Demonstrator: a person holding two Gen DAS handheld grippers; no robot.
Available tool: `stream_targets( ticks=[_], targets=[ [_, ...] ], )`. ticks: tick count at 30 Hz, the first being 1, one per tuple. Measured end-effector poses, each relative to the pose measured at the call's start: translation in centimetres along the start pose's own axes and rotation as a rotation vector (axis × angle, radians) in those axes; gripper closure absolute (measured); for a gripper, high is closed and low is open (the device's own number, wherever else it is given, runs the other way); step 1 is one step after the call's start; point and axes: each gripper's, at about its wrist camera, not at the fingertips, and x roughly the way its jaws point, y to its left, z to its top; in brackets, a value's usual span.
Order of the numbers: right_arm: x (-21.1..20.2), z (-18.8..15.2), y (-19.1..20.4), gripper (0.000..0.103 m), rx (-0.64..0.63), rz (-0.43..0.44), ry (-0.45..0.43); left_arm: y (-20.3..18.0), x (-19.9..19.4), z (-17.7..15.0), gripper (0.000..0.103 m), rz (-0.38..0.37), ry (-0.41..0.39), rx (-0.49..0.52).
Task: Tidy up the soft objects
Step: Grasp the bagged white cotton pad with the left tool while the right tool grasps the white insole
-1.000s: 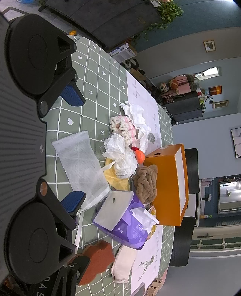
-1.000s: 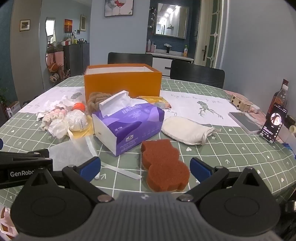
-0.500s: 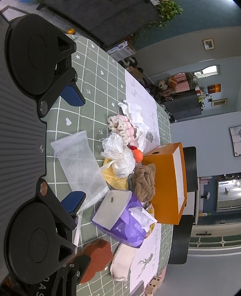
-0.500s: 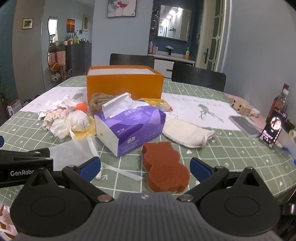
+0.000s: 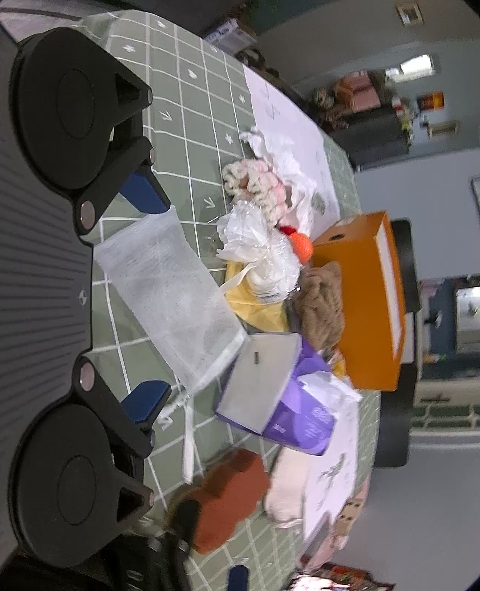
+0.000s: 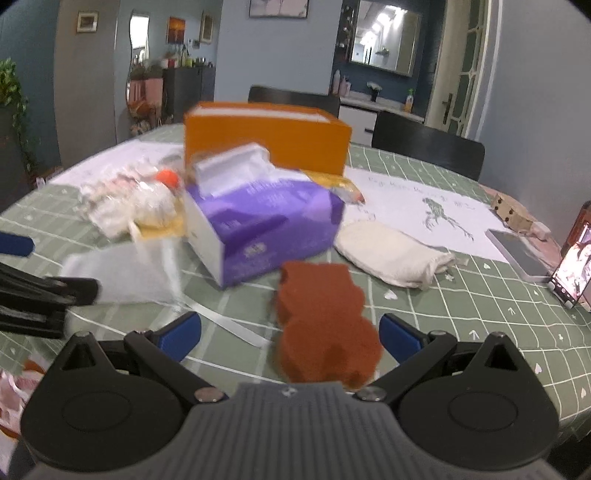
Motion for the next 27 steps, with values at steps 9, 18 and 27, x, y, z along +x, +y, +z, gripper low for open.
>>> stream_targets(
  ticks=[9,18,27],
  targets=[
    [2.6,2.5,-3.4,0.002,0.04,0.074,0.079,7.5,3.5,3.0,0.0,-0.16,0.056,-0.226],
    [3.9,7.9,-5.0,0.002,-0.118,0.103,0.12,11.2,6.0,7.4,0.012,-0.195,0.057,-0.168],
    [7.4,11.2,-8.1,0.002,-0.187,0.128,0.205,8.5,9.3,10.0,0.03,-0.282,0.138,0.05]
  ],
)
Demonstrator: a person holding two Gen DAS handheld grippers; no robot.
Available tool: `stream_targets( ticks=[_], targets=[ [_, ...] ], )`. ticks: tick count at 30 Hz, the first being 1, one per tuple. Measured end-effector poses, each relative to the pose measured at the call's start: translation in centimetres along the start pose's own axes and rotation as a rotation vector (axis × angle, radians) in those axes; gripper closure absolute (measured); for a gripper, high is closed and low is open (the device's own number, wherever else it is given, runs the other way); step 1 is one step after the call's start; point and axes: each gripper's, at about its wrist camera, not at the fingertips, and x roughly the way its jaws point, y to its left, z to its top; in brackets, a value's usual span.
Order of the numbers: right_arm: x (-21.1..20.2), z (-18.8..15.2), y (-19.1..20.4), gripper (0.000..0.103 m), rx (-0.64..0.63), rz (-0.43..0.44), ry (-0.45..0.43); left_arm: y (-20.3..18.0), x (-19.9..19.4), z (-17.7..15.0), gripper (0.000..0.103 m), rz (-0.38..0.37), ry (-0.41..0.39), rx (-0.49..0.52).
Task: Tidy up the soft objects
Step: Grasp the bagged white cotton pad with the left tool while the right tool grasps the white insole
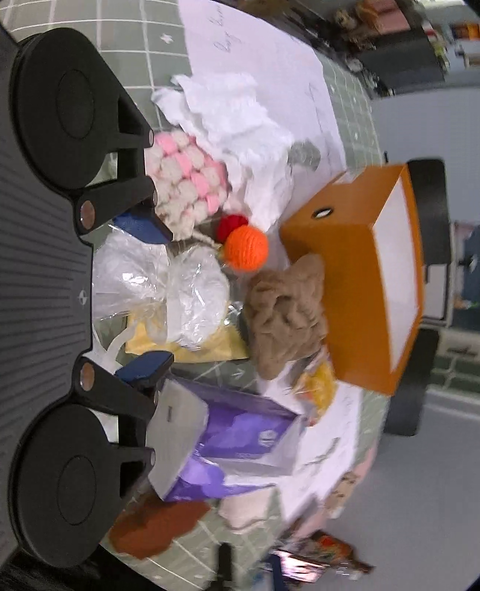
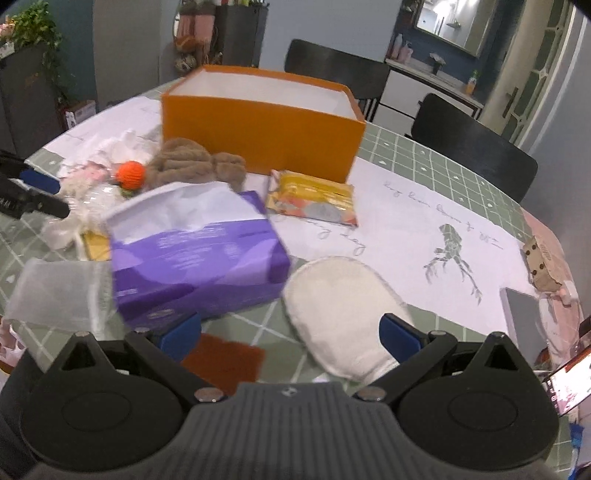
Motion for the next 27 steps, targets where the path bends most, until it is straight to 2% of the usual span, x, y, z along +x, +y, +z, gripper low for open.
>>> stream_targets(
  ticks=[4,14,19,27],
  targets=[
    [1.0,0.4,-1.3,0.002,0.007,0.013,0.023,0.1,1.7,0.1,0.032,0.04,0.051,0.023],
    [4.0,1.0,-4.6,0.002,-0.013,0.057,0.038,-0.8,3.8,0.4,0.033,0.084,0.124,0.06],
    [7.0,1.2,-6.5,0.002,-0.037,0.066,0.097,-1.2,4.1,0.4,0.035,0.091,0.119,0.053],
    [9.5,1.1,-6.2,0.003,-0.105,0.152,0.113,-1.3,3.5,0.2,0.04,0.111,0.09,0.036]
  ],
)
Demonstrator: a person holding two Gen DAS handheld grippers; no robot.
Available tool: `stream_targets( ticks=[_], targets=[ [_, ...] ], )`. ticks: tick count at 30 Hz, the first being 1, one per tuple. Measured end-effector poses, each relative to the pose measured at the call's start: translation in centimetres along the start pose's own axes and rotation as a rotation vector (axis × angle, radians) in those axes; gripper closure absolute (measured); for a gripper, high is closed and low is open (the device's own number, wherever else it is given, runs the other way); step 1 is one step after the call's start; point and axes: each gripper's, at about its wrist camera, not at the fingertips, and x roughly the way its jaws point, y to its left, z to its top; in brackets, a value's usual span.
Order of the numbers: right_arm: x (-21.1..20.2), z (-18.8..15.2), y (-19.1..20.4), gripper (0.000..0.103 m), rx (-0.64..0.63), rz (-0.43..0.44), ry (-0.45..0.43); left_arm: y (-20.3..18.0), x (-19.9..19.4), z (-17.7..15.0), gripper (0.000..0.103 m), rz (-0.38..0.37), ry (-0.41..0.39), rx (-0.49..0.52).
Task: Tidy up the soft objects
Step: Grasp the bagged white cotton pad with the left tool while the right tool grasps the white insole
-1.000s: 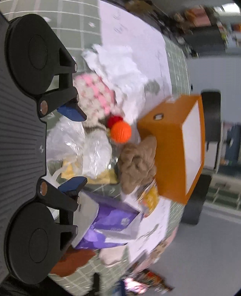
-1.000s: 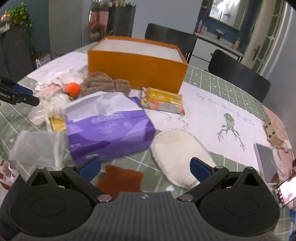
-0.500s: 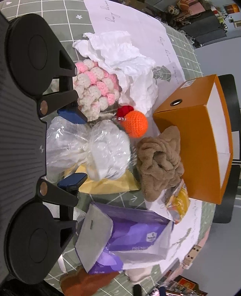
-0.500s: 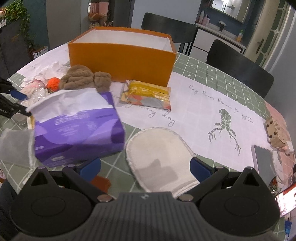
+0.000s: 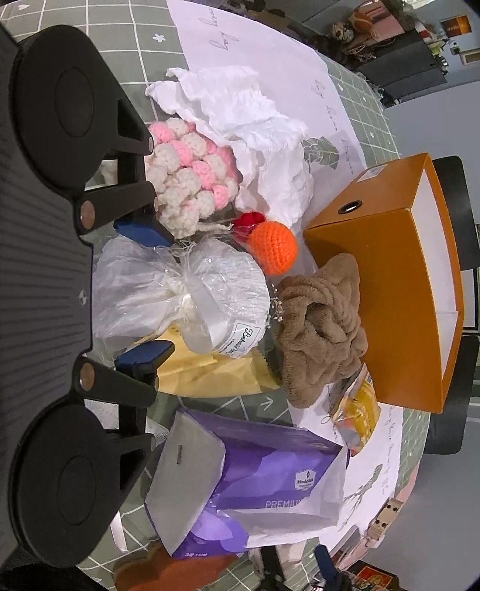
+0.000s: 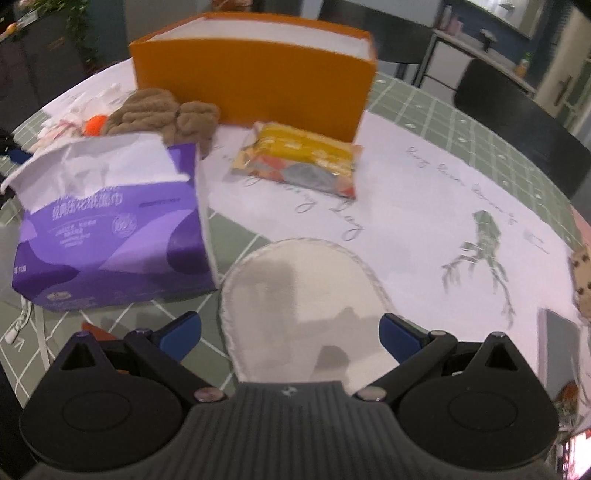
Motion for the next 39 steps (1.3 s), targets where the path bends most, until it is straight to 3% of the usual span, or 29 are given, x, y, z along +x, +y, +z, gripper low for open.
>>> stream_targets(
  ticks=[10,18,22,32,35,39],
  targets=[
    [3.4,0.0,0.8,0.002,-0.227,-0.049,0.06,0.3,0.0,-0.1,0.04,-0.01,-0.002,-0.024],
    [4.6,0.7,-2.3,0.002,-0.187,0.039,0.066,0.5,0.1,-0.1,0.039,-0.021,-0.001,-0.028],
    [5.4,0.6,-4.4,0.002,-0.071,0.132,0.087,0.4,0.2,-0.1,0.039,-0.021,-0.003,-0.023],
    [5.1,0.4,-3.5,0.002,-0.15,0.095,0.046,0.3,0.4,-0.1,0.037,-0.027,-0.004,-0.023],
    [5.7,0.9,-4.7,0.002,-0.039,0.119,0.106,0.3,0.5,0.0,0.036,-0.029,-0.003,-0.025],
    [5.8,0.9,-4.6,0.002,-0.052,0.118,0.112,0.5,0.5,-0.1,0.036,-0.034,-0.006,-0.031]
  ],
)
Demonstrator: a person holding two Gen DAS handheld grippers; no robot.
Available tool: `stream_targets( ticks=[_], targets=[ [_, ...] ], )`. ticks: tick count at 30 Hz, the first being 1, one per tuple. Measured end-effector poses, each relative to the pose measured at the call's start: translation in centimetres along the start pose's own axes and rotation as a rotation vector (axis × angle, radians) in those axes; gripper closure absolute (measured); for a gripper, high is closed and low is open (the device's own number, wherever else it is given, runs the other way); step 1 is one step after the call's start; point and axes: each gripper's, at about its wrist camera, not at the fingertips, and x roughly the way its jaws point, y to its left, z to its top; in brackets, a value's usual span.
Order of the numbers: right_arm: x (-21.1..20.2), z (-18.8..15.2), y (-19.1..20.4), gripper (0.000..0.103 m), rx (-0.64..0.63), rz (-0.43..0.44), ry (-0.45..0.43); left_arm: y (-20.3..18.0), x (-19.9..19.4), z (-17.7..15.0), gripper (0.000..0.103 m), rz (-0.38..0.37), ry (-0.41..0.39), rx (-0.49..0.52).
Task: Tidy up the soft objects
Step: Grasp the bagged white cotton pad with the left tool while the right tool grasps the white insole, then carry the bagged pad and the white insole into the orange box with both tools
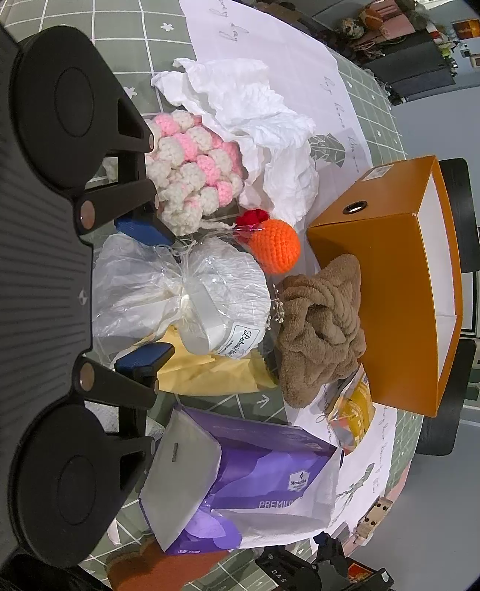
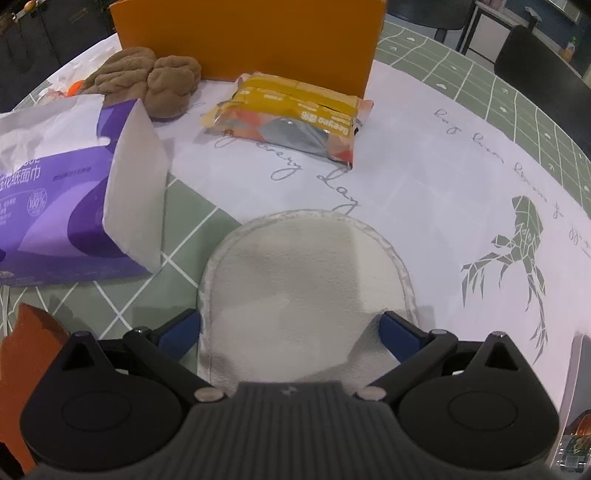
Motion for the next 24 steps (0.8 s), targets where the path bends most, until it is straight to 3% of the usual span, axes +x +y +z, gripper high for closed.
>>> stream_targets(
  ticks=[4,8,10,11,12,18,20,24],
  targets=[
    [-0.1,-0.1,0.2,0.005,0.0,0.002,0.013,0.0,0.0,-0.1,0.036,0.0,0.002,0.008],
    [-0.8,-0.1,0.6,0.026,-0.022,0.011,0.014,0.2,0.0,-0.1,0.036,-0.005,0.0,0.003],
    [-1.3,-0.2,0.9,0.044,-0.027,0.005,0.011,0.1,0.0,-0.2,0.038,-0.002,0.003,0.009],
    [-1.6,-0.2,0.9,0.066,-0.025,-0.006,0.007,-0.1,0.0,-0.2,0.038,0.005,0.004,0.016],
    [-1.8,-0.2,0.9,0.094,-0.022,-0.022,0.008,-0.2,0.0,-0.2,0.039,0.009,0.004,0.019],
    [-2.4,-0.6,0.8,0.094,-0.022,-0.066,0.027,0.1,-0.6,-0.3,0.051,0.01,-0.011,0.003],
    [-2.7,-0.7,1.2,0.094,-0.027,-0.075,0.026,0.4,-1.2,-0.4,0.059,0.002,-0.023,-0.009],
    [-3.9,-0.9,1.6,0.094,-0.025,-0.081,0.013,0.4,-2.3,-0.7,0.06,-0.013,-0.032,-0.005]
  ],
)
